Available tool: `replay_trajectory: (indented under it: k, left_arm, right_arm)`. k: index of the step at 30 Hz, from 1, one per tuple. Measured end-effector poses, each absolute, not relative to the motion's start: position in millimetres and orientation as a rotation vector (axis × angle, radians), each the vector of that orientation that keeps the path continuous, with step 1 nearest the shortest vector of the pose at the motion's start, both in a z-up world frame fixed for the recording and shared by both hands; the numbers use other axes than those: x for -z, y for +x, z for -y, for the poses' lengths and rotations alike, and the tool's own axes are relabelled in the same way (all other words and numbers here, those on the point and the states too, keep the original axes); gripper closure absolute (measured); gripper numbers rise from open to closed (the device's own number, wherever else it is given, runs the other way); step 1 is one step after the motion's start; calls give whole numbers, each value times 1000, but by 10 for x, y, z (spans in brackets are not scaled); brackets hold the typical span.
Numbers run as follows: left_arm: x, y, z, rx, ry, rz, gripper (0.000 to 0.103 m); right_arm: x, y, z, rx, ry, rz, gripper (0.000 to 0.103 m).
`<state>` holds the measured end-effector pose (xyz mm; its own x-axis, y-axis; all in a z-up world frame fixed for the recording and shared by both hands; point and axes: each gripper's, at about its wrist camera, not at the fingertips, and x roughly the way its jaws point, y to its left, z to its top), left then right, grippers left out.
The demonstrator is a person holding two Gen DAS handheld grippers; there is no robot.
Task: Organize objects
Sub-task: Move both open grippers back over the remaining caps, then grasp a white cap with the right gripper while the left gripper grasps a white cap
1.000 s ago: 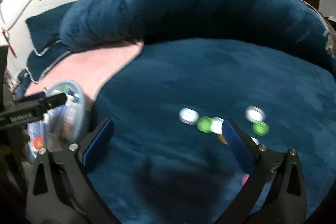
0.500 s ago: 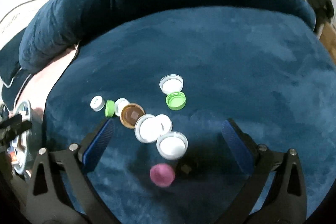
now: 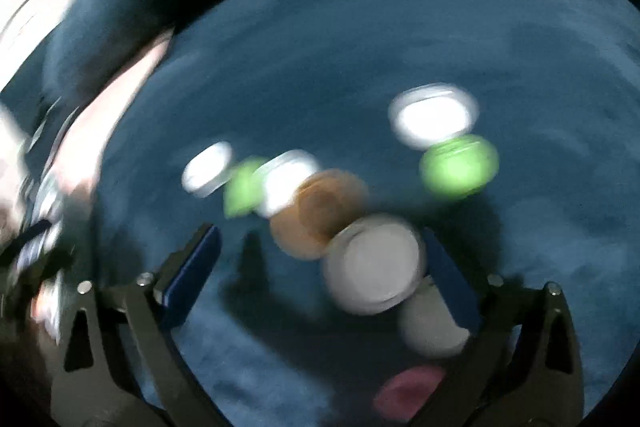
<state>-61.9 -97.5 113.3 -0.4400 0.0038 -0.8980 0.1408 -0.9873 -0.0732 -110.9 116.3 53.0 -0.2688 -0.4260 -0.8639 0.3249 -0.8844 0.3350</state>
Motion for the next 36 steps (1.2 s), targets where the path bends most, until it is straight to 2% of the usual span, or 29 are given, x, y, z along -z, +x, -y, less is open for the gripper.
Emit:
replay_trajectory:
  k: [5, 14, 21, 26, 31, 33, 35, 36]
  left_arm:
    - [-1170, -600, 1031, 2591, 1608, -276, 2]
    - [-1057, -636, 971, 2578, 1627, -268, 2]
    - [-656, -600, 477, 2575, 1789, -52, 2]
    - [-581, -556, 408, 2567, 1804, -14, 2]
    - [-601, -532, 483, 2559, 1789, -54, 2]
    - [-595, -523, 488, 2550, 1790, -54, 2]
    - [-586, -508, 494, 2545, 1793, -58, 2]
    - [-586, -505, 495, 2543, 1794, -61, 2]
  right_arm:
    - [-719, -706, -985, 1955, 1383, 107, 4]
    - [-844, -756, -1479, 2263, 1396, 69, 4]
    - [-814, -689, -1342, 2305, 1310, -186, 6]
    - [-741, -618, -1188, 2236, 1284, -368, 22]
    - [-629, -646, -1038, 2200, 1282, -426, 25]
    - [-575, -659, -990, 2183, 1280, -436, 37]
    - [-513, -668, -933, 2152, 1284, -436, 66]
    - [-510, -647, -928, 2142, 1279, -426, 68]
